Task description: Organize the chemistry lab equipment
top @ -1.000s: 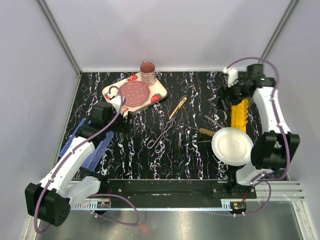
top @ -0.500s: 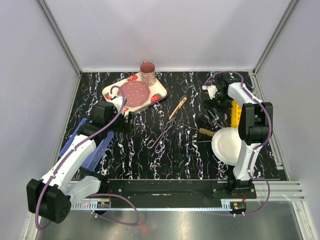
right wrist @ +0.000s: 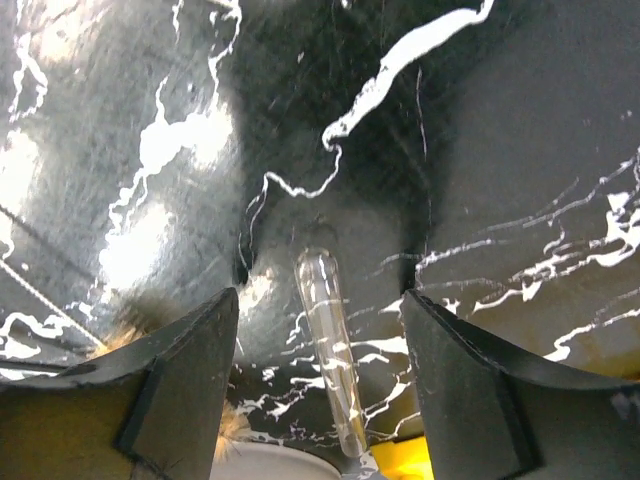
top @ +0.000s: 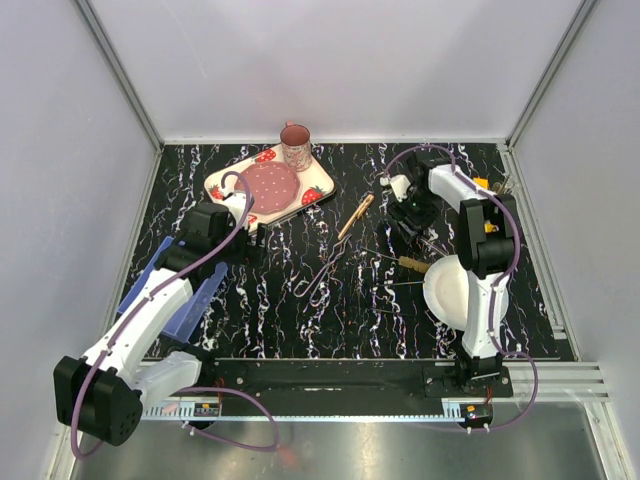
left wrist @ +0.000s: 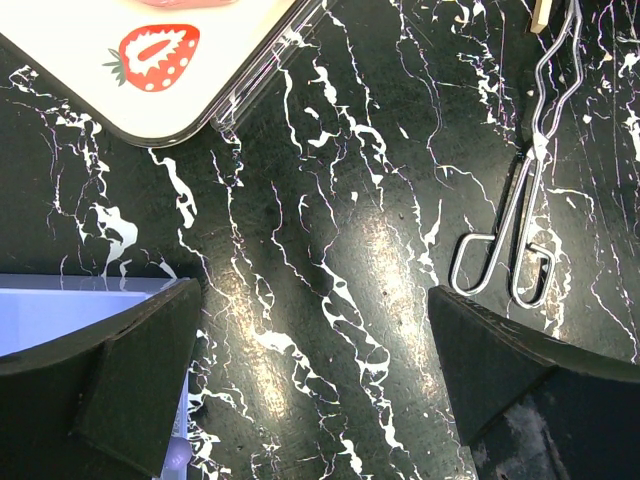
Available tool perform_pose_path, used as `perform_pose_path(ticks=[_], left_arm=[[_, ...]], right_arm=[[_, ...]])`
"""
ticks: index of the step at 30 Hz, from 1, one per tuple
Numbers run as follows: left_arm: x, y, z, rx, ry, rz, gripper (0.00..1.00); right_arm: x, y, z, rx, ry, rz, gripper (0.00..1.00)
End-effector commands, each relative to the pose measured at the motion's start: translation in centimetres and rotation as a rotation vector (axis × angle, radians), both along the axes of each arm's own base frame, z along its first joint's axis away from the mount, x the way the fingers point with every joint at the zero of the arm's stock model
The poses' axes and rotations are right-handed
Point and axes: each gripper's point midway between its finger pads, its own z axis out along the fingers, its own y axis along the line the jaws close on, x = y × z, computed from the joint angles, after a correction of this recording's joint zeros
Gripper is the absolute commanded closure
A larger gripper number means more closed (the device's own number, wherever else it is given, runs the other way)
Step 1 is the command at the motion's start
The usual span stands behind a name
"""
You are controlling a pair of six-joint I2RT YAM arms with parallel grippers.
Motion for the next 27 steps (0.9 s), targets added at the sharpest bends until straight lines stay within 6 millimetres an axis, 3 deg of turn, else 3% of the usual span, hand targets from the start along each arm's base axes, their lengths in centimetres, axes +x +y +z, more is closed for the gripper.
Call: perform_pose_path(ticks=[1,6,12,16,21,27], left_arm=[[1.1,-0.3,0.9,-0.013,-0.054,0.0,0.01],[1.1,-0.4,1.0,-0.014,-0.055,-0.003,0.01],[1.1,-0.3,1.0,-0.014,-0.055,-0.003,0.01],[1.1,-0.4,1.2,-0.016,-0.059,-0.003,0.01],[1.1,-0.3,1.1,-0.014,-0.06,0.0,0.01],[1.1,0.0,1.2,-0.006,-0.064,0.01,0.01]], right_arm=[[1.3,-0.4,0.1,-0.052,-0.013,0.005,0.31],[1.2,-0.6,-0.6,-0.083,0.001,0.03,0.43],[0.3,-0.3,-1.7,-0.118,0.038,0.064,0.7],[0.6,-0.2,-1.6,-0.117,0.015,0.073,0.78],[2.5,1.3,1.3,-0.038,-0.073,0.099,0.83],[5.0,4.0,8.8,0.136,-0.244,0.131,0.83]])
